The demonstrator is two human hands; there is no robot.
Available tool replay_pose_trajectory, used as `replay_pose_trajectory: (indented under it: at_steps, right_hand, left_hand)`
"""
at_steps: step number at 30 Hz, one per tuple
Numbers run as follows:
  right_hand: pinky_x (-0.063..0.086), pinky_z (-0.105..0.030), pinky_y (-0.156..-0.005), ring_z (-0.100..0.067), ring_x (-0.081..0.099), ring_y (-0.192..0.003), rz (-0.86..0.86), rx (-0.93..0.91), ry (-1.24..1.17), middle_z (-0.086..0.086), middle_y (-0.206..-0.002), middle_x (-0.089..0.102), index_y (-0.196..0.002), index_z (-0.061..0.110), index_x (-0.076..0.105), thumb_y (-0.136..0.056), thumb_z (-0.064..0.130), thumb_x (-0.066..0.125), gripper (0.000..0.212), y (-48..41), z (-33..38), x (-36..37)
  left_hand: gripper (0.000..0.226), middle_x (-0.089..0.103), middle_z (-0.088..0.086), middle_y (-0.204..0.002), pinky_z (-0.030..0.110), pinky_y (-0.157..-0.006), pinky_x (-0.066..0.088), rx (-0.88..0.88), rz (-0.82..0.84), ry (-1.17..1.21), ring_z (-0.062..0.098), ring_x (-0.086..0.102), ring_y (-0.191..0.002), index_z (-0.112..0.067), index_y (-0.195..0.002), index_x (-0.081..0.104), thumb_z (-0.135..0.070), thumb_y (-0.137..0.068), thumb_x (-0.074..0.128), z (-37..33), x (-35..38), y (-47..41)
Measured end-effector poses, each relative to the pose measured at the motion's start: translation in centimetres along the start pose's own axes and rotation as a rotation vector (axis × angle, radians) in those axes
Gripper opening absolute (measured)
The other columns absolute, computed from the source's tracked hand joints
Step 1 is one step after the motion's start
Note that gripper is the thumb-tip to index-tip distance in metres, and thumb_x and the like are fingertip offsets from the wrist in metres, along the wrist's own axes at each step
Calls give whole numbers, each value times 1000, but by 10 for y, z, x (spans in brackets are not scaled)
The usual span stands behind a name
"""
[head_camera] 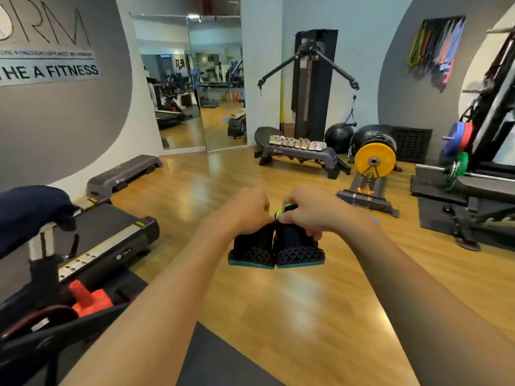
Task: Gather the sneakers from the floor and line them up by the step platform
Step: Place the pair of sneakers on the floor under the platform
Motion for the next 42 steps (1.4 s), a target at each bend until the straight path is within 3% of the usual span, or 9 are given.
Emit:
replay_pose_trajectory:
  at_steps: [4,13,17,21,26,30,34,38,42]
  right_hand:
    - [43,-22,-36,-20,63,-41,2,8,-6,-8,-51,62,-86,7,61,-92,27,58,22,-92,-25,-13]
    - [46,-25,-38,-25,66,-50,33,9,4,-12,-61,65,-77,14,57,-92,28,59,21,-306,-55,-35]
    - [46,-23,-36,-26,67,-51,23,47,26,-15,-68,68,-79,16,55,-92,25,60,17,-410,-67,-55]
    - [48,-24,-37,-24,67,-49,-29,92,28,-13,-68,69,-86,17,56,-91,26,60,11,-508,-92,-80]
    - [48,-25,-36,-23,66,-46,-70,141,4,-13,-68,68,-84,20,56,-91,25,59,10,-616,-143,-100]
    - [44,-23,-36,-21,64,-42,-79,176,14,-7,-58,63,-63,28,48,-90,26,61,30,-714,-188,-112]
    - [44,-22,-36,-22,65,-46,-67,192,-24,-8,-64,64,-65,25,54,-89,25,62,25,-819,-231,-122]
    - [47,-23,-38,-23,68,-51,-46,193,-48,-10,-68,68,-73,21,59,-90,26,60,18,-924,-254,-131]
    - [55,-29,-46,-24,69,-56,-32,214,-96,-10,-72,69,-85,18,61,-91,27,60,11,-1037,-284,-134]
  left_hand:
    - [23,64,10,-80,33,-64,44,16,14,26,25,59,-79,-3,-91,72,-25,-90,63,28,-7,-88]
    - [22,51,-1,-62,28,-53,33,56,14,1,19,51,-69,-6,-85,70,-26,-91,61,117,-31,-288]
    - [25,54,5,-66,29,-54,34,97,3,14,22,50,-70,-2,-82,68,-25,-90,61,155,-50,-391]
    - [23,54,5,-69,29,-60,35,149,-27,5,24,49,-73,-8,-75,65,-25,-90,61,180,-67,-499]
    - [38,49,0,-59,31,-52,32,194,-7,-3,24,50,-67,-17,-55,49,-30,-89,62,205,-63,-630]
    - [37,50,1,-61,31,-56,37,206,17,20,26,52,-69,-14,-59,54,-36,-87,63,226,-54,-735]
    - [30,55,2,-63,31,-56,38,196,65,28,27,56,-72,-9,-72,65,-35,-87,63,255,-48,-842]
    - [27,54,3,-67,32,-61,43,154,63,35,29,57,-77,-17,-65,56,-32,-86,61,298,-56,-945]
    - [25,54,4,-66,34,-63,45,142,72,51,31,58,-78,-12,-70,60,-30,-87,61,346,-58,-1053]
Point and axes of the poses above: each hand's wrist, its own y-axis away from the middle knuckle, its own x-axis out of the palm, z = x × y, the point moved 10 cm from there along -y, towards the middle knuckle
